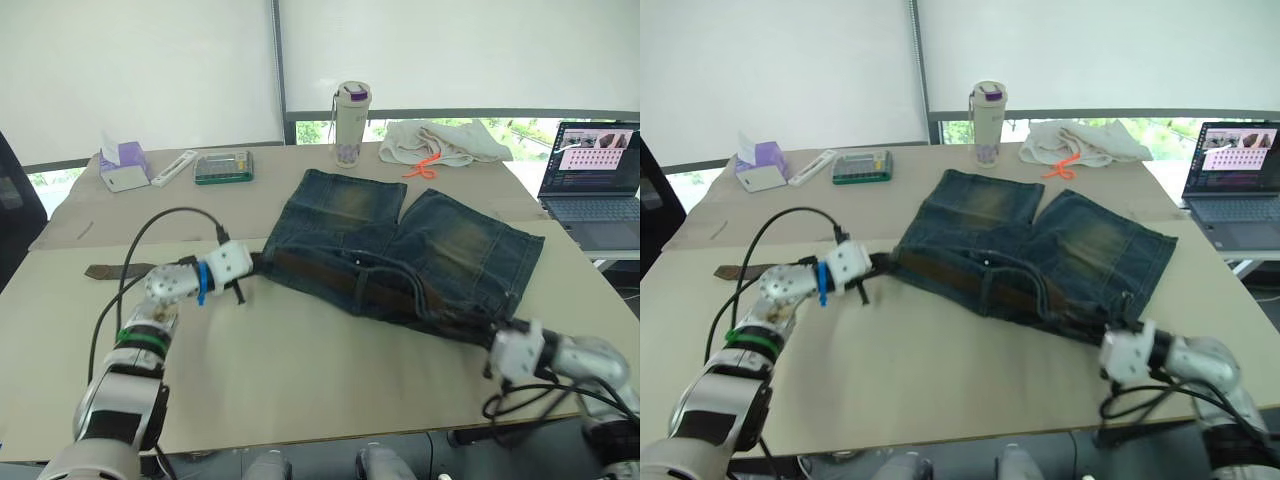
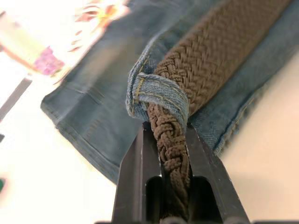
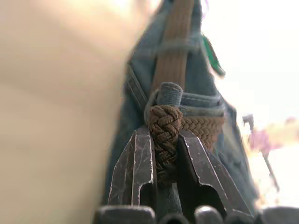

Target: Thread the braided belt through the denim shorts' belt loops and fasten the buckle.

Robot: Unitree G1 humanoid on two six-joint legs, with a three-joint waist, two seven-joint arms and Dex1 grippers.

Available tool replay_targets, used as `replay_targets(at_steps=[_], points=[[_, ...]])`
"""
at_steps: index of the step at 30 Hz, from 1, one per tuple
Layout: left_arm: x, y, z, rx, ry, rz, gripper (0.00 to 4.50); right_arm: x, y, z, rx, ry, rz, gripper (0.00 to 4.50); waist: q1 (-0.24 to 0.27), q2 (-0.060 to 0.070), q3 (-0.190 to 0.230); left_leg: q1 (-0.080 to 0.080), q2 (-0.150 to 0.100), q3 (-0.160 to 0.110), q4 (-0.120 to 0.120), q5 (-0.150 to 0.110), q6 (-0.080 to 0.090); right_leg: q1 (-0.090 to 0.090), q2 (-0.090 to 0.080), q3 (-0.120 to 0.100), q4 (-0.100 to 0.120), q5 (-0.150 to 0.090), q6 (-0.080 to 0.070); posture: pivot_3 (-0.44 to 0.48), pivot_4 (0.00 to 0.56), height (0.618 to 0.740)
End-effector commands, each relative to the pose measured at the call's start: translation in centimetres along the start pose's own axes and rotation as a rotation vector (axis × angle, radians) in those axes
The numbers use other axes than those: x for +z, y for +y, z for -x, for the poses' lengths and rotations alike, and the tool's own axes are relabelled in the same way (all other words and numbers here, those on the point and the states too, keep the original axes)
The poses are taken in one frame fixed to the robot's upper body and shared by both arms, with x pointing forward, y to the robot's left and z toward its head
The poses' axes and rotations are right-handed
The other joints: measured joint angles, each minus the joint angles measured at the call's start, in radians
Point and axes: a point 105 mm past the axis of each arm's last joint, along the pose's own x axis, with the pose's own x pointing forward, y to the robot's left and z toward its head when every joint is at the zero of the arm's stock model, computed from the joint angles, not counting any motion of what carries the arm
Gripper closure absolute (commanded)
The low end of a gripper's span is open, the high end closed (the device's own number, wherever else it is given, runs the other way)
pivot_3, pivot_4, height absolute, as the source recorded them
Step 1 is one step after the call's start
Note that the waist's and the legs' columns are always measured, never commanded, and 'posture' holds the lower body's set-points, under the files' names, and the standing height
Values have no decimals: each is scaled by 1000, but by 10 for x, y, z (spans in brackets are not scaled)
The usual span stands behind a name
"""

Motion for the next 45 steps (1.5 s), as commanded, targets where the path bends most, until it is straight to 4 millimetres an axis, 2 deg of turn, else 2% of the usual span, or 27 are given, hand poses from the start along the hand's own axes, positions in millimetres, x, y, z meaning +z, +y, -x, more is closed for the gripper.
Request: replay_targets(at_steps=[1,3,4,5,6,7,8,9,10,11,14,15,18,22,25,28,30,34,37,40,43,45], points=[[-8,-20,26,-107,28,-97,4500,1,21,25,79,-2,91,4273,-1,0,0,1,0,2,0,0,1,0,0,2,0,0,0,0,150,740],[-18,-43,39,-209,66,-98,3579,4,33,27,139,-11,81,4273,-2,0,0,2,0,5,0,-1,2,0,0,5,1,0,0,0,150,740],[-22,-50,45,-243,83,-90,3433,5,37,27,154,-19,75,4273,-3,0,0,2,0,6,0,-1,2,0,0,5,1,0,0,0,150,740],[-25,-55,48,-260,96,-78,2885,7,40,27,166,-27,73,3773,-4,0,0,2,0,6,0,-2,3,0,0,6,1,0,0,0,150,740],[-27,-56,50,-264,102,-68,2600,9,42,27,180,-31,75,3246,-4,0,0,3,0,7,0,-3,5,0,0,7,1,0,0,0,150,740],[-28,-57,51,-265,108,-57,2273,10,49,29,211,-38,48,2944,-5,1,-1,5,0,8,0,-4,7,1,0,8,2,0,0,0,150,740],[-30,-57,52,-259,117,-40,2139,16,56,31,252,-65,20,2741,-5,3,-2,6,0,9,0,-5,9,2,0,9,2,0,0,0,150,740],[-32,-55,53,-248,129,-8,1652,20,62,35,277,-82,-25,2279,-6,3,-2,9,0,12,0,-7,12,4,0,12,2,-1,0,0,150,740],[-34,-52,54,-233,138,37,1530,22,61,37,266,-77,-86,2120,-7,3,-2,12,0,14,1,-8,15,7,0,13,2,-2,1,0,150,740],[-35,-49,56,-226,142,95,1054,21,60,40,273,-52,-152,1635,-10,3,-2,13,0,15,1,-10,17,10,0,13,2,-3,1,0,150,740],[-34,-44,60,-233,122,222,52,23,58,48,326,-21,-314,592,-16,2,-2,17,2,15,1,-14,24,19,0,13,2,-8,0,0,150,740],[-32,-43,62,-252,109,270,0,19,48,47,269,7,-401,163,-17,2,-2,17,2,15,1,-14,24,19,0,13,2,-8,0,0,150,740],[-24,-38,68,-298,66,334,0,8,21,50,157,37,-541,163,-35,2,-2,16,3,16,3,-17,28,19,1,15,3,-8,0,0,150,740],[-7,-12,73,-262,-14,459,0,-11,-13,57,2,85,-735,163,-29,0,-1,14,4,15,5,-17,28,18,0,15,4,-8,0,0,150,740],[17,7,75,-253,-101,539,0,-19,-31,63,-78,99,-950,163,-14,0,-1,12,5,11,9,-17,28,11,1,12,6,-7,0,0,150,740],[40,14,78,-277,-171,614,0,-27,-42,67,-156,132,-1157,163,4,1,-1,10,4,5,9,-17,28,7,0,12,8,-7,0,0,150,740],[59,17,80,-305,-219,671,0,-46,-51,70,-280,229,-1249,163,8,2,0,10,3,4,9,-17,28,7,-1,12,9,-8,0,0,150,740],[81,15,74,-341,-239,720,0,-73,-46,65,-356,458,-1367,163,8,1,0,9,2,7,10,-17,28,3,1,13,12,-8,1,0,150,740],[89,12,66,-344,-229,684,0,-80,-43,56,-344,580,-1368,163,11,2,0,7,2,12,10,-17,28,0,2,12,12,-8,0,0,150,740],[98,11,58,-331,-246,661,0,-98,-39,58,-410,759,-1395,163,10,2,0,5,2,13,10,-17,28,-2,2,12,12,-8,0,0,150,740],[102,9,52,-322,-250,644,0,-102,-34,52,-416,794,-1458,163,10,2,0,3,1,15,12,-16,27,-1,1,13,12,-7,0,0,150,740],[104,6,49,-318,-253,640,0,-104,-26,45,-347,819,-1397,163,9,2,0,2,2,15,13,-16,27,-2,1,13,11,-7,0,0,150,740]])
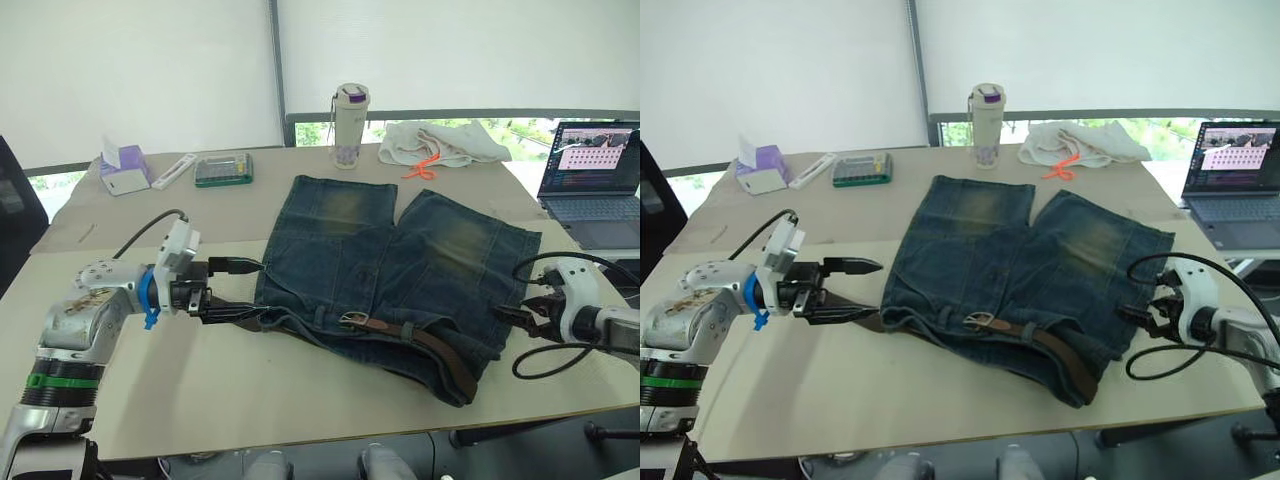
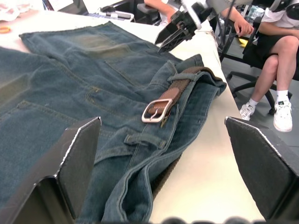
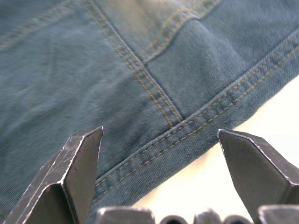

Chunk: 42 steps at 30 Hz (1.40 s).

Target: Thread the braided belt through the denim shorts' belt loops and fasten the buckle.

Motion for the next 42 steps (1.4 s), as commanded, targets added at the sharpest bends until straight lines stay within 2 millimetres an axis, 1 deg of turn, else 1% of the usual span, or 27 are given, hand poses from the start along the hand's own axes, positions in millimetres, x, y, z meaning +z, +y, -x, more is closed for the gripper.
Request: replay_targets(at_steps=[1,2,4,6,7,8,10,11,12,13,16,18,19,22,25,27,32,34,36,38,41,42], points=[[9,-3,-8,12,-15,-50,0,-1,4,-13,-8,47,117,385,1,0,0,0,0,0,0,0,0,0,0,0,0,0,0,0,150,740],[8,-4,-9,14,-15,-52,0,-1,4,-17,-11,51,155,663,0,0,0,0,0,0,0,0,0,0,0,0,0,0,0,0,150,740],[8,-3,-12,25,-15,-59,0,4,5,-28,-27,40,209,1258,-4,-3,-1,0,0,0,0,0,0,1,0,0,-1,0,0,0,150,740],[7,-2,-14,40,-12,-71,0,11,4,-39,-46,24,243,1948,-17,-5,-2,2,1,2,0,0,0,1,1,0,-1,0,0,0,150,740],[7,-2,-14,45,-11,-78,0,14,4,-45,-52,17,254,2374,-21,-5,-2,2,1,2,0,0,0,1,1,0,-1,0,1,0,150,740],[7,-2,-15,48,-10,-83,0,16,4,-49,-55,14,263,2682,-27,-6,-2,2,1,2,0,0,0,1,1,0,-1,0,0,0,150,740],[8,-2,-16,65,-15,-85,0,21,5,-60,-76,1,290,3444,-29,-6,-2,2,1,2,0,0,0,1,1,0,0,0,0,0,150,740],[7,-1,-15,84,-15,-88,0,27,9,-70,-80,-20,281,3786,-30,-7,-2,3,1,2,0,0,0,2,1,0,0,1,0,0,150,740],[7,-1,-15,97,-15,-90,0,31,12,-77,-80,-34,274,4017,-32,-8,-3,3,1,2,0,0,0,2,1,0,0,1,0,0,150,740],[6,0,-14,110,-14,-92,0,36,15,-84,-86,-48,261,4430,-34,-8,-3,3,1,2,0,0,0,2,1,0,0,1,0,0,150,740],[4,0,-15,138,-17,-92,0,45,20,-98,-98,-63,260,4430,-38,-9,-4,5,1,3,0,0,0,2,1,1,0,1,-1,0,150,740],[3,-2,-17,146,-18,-90,0,49,21,-103,-101,-72,252,4430,-40,-9,-4,5,1,2,0,0,0,2,1,1,0,1,-1,0,150,740],[2,-3,-16,150,-12,-94,0,52,21,-104,-100,-81,248,4430,-42,-9,-4,5,1,2,0,0,0,2,1,1,0,1,-1,0,150,740],[0,-9,-12,171,-6,-87,0,73,18,-94,-65,-166,257,4430,-45,-9,-4,5,1,2,0,0,0,2,1,1,0,2,-1,0,150,740],[-3,-15,-13,179,-5,-79,0,85,8,-72,-29,-228,232,3665,-45,-6,-2,4,1,2,-1,0,0,2,0,2,0,1,-1,0,150,740],[-4,-16,-14,183,-7,-76,0,86,2,-64,-38,-241,216,3091,-37,-4,-1,3,1,2,-2,0,0,1,0,1,0,1,-1,0,150,740],[-5,-19,-18,185,-19,-65,0,72,-18,-35,-84,-183,202,1285,-23,-3,-1,3,0,2,-2,0,0,1,0,1,0,1,-1,0,150,740],[-5,-19,-21,178,-25,-60,0,60,-22,-28,-92,-136,170,562,-22,-3,-1,3,0,2,-2,0,0,1,0,1,0,1,-1,0,150,740],[-7,-20,-23,165,-23,-57,0,46,-21,-27,-91,-88,121,25,-22,-3,-1,3,0,2,-1,0,0,1,0,1,0,1,-1,0,150,740],[-8,-21,-24,159,-20,-59,0,33,-16,-28,-75,-40,90,25,-24,-3,-1,2,0,2,-2,0,0,1,0,1,0,1,-1,0,150,740],[-7,-20,-24,157,-22,-62,0,20,4,-31,8,5,14,25,-29,-2,-1,2,0,2,-2,0,0,1,0,1,0,1,-1,0,150,740],[-6,-20,-24,156,-21,-64,0,18,11,-32,34,8,-1,434,-29,-2,-1,3,1,3,-2,0,0,1,0,1,0,1,-1,0,150,740]])
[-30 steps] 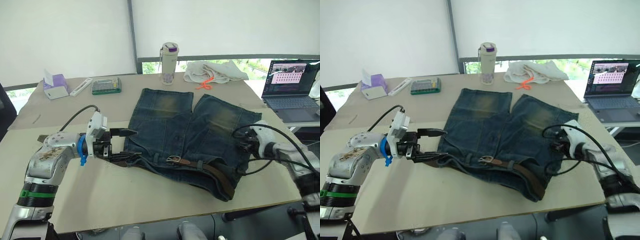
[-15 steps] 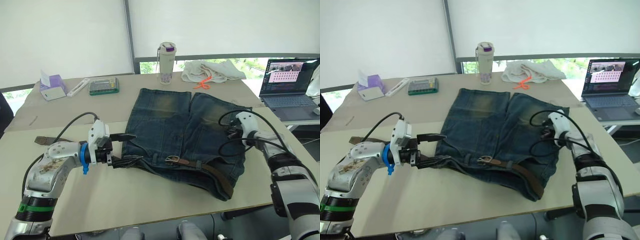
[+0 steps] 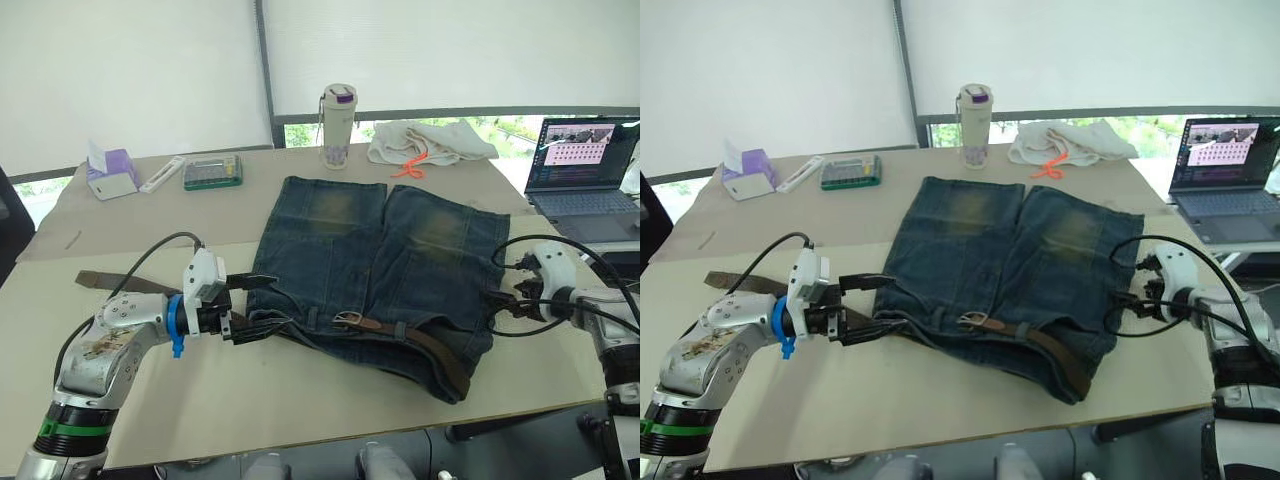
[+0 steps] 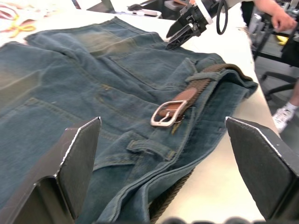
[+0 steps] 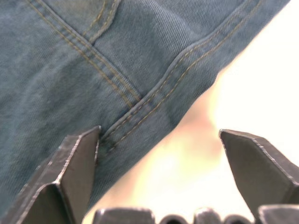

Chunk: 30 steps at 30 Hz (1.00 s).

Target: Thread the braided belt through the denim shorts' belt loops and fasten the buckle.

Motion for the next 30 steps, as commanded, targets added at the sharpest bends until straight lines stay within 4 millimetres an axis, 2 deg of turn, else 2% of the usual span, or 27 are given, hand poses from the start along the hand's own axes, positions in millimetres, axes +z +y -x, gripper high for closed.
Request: replay_targets(at_steps=[1,2,4,13,16,19,22,25,30], points=[[12,0,0,-12,-28,-38,0,1,30,1,118,3,-75,543,1,0,0,0,0,0,0,0,0,0,0,0,0,0,0,0,150,740],[12,0,0,-12,-27,-38,0,2,32,0,117,-2,-69,717,0,0,0,0,1,-1,0,0,0,0,1,0,0,0,0,0,150,740],[11,0,0,-13,-25,-40,0,4,35,0,119,-19,-23,1362,0,-1,0,0,0,-1,0,0,0,0,1,0,0,0,0,0,150,740],[9,4,-1,-1,-17,-43,0,12,32,-14,68,-49,111,4478,0,-1,0,0,0,0,0,0,0,0,0,0,-1,0,0,0,150,740],[8,6,-1,14,-18,-44,0,21,36,-28,51,-67,152,4478,-3,-2,0,1,0,0,0,0,0,0,0,0,-1,0,0,0,150,740],[7,11,-2,41,-15,-47,0,41,41,-51,4,-108,163,4478,-10,-3,0,2,1,1,0,0,0,1,0,0,-1,0,0,0,150,740],[5,12,-4,54,-12,-50,0,62,39,-65,-81,-157,149,4478,-18,-3,0,3,1,1,-1,0,0,1,0,0,-1,1,-1,0,150,740],[4,12,-6,68,-14,-53,0,84,33,-72,-198,-218,106,4478,-24,-3,0,3,0,1,-3,0,0,0,0,1,-1,1,-1,0,150,740],[3,14,-6,97,-13,-57,0,106,25,-70,-346,-295,26,4478,-14,-2,0,2,0,0,-5,1,-1,-1,-1,1,-2,1,-1,0,150,740]])
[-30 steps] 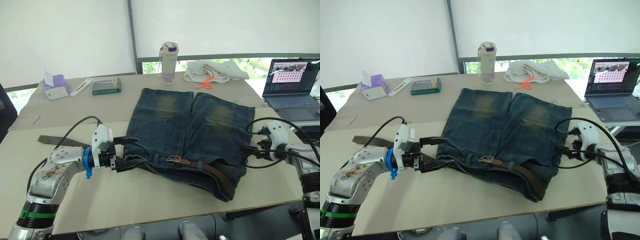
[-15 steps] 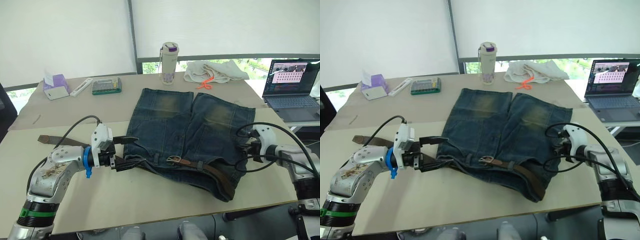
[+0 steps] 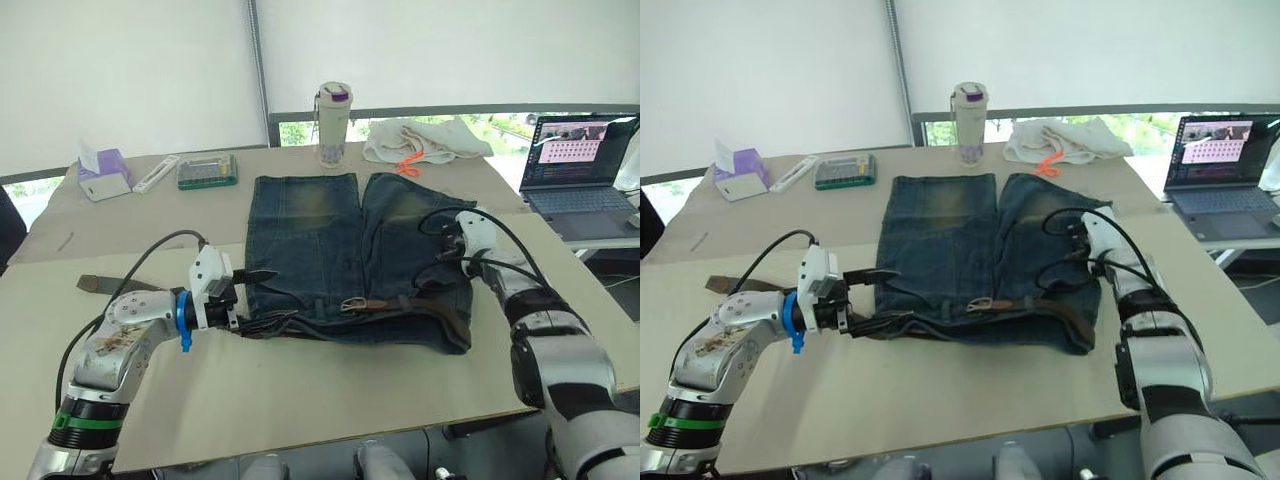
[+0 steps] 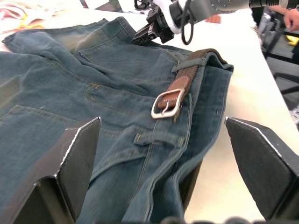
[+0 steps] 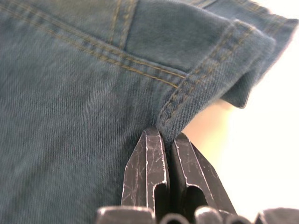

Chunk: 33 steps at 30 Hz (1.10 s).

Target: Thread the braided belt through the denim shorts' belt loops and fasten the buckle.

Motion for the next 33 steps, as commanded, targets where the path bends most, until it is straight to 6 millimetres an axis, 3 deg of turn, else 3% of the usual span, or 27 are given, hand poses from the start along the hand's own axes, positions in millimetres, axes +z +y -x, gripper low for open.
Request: replay_targets(at_steps=[1,3,7,14,16,18,22,27,30,33], points=[[6,1,1,27,-12,-46,0,31,-18,3,-135,-110,-55,4478,2,0,0,0,0,0,0,0,0,0,-1,0,-1,0,0,0,150,740],[6,1,1,32,-11,-46,0,33,-18,3,-137,-123,-83,4478,2,1,0,-1,-1,0,0,0,-1,0,-1,0,-1,1,1,0,150,740],[5,3,6,74,-11,-39,0,32,-9,3,-10,-123,-118,3164,-4,1,0,0,0,0,0,0,-1,0,0,0,-1,1,1,0,150,740],[-5,3,20,211,6,5,0,24,-34,20,84,-148,-129,630,-3,2,1,0,0,0,-1,0,-1,0,0,0,-2,1,1,0,150,740],[-10,7,25,299,21,30,0,34,-31,32,194,-258,-26,33,1,2,1,-1,0,0,-1,0,-1,1,0,0,-3,1,1,0,150,740],[-11,13,30,397,6,76,0,38,-11,49,373,-338,77,33,3,2,1,-1,0,0,-1,0,-1,1,0,0,-4,1,2,0,150,740],[-13,29,49,653,-17,150,0,46,25,90,604,-426,70,33,1,3,1,-1,1,-1,-1,0,-1,1,0,0,-3,1,2,0,150,740],[-22,71,98,1124,-19,237,0,51,70,140,838,-473,61,33,17,5,1,-2,1,-4,0,0,-1,1,0,-1,-2,1,3,0,150,740],[-38,93,133,1438,42,312,0,53,90,157,935,-499,62,33,28,4,1,-2,0,-5,1,1,-2,1,0,-2,-2,2,3,0,150,740],[-46,104,143,1569,114,346,0,53,106,168,1017,-494,87,33,43,3,1,-2,-1,-5,2,2,-5,1,0,-3,-4,2,3,0,150,740]])
